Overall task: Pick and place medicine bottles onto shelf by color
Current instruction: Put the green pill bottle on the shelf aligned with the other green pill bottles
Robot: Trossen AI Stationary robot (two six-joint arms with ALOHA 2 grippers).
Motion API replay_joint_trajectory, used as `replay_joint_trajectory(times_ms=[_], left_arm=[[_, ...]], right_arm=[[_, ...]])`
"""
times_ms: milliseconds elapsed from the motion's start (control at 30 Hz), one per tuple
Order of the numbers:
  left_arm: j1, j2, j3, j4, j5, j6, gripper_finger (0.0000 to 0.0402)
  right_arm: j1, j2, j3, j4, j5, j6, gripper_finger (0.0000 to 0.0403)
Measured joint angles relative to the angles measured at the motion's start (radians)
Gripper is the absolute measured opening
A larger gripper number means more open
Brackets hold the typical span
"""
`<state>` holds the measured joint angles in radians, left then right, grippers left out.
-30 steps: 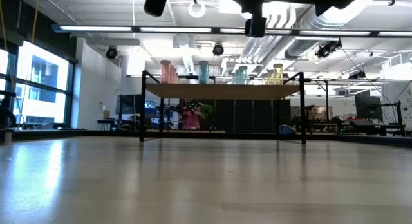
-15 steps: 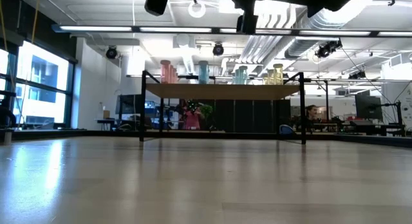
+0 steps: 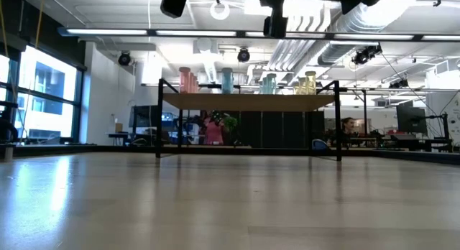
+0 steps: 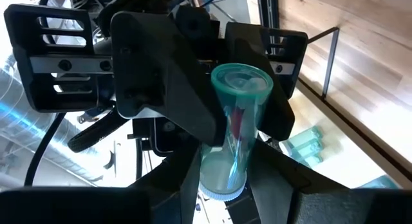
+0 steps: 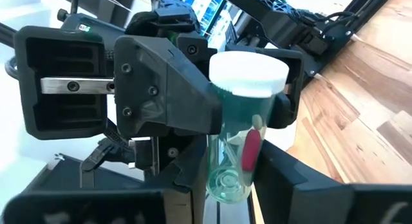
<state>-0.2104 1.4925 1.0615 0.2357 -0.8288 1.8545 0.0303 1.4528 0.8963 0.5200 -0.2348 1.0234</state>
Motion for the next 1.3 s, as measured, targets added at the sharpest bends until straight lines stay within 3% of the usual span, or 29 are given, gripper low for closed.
replay_joint_trajectory(times_ms=[267, 467, 633, 800, 967, 1300], left_arm=[[0.000, 0.000, 0.000, 0.000, -0.009, -0.001, 0.0112], [0.000, 0.000, 0.000, -0.001, -0.017, -0.025, 0.0142], [0.000, 0.000, 0.000, -0.001, -0.046, -0.160, 0.0181], [0.000, 0.000, 0.000, -0.001, -0.150, -0.319, 0.0208], [0.000, 0.000, 0.000, -0.004, -0.242, -0.423, 0.0211], [-0.002, 0.000, 0.000, -0.007, -0.271, -0.565, 0.0211]], right_arm=[[0.000, 0.000, 0.001, -0.006, 0.002, -0.004, 0.0093], [0.000, 0.000, 0.001, -0.008, 0.002, -0.007, 0.0094], [-0.004, 0.000, 0.001, -0.009, 0.001, -0.031, 0.0094], [-0.020, -0.001, 0.001, -0.018, -0.002, -0.058, 0.0094], [-0.043, -0.002, 0.001, -0.067, -0.006, -0.090, 0.0094], [-0.077, -0.033, 0.001, -0.195, -0.004, -0.320, 0.0094]])
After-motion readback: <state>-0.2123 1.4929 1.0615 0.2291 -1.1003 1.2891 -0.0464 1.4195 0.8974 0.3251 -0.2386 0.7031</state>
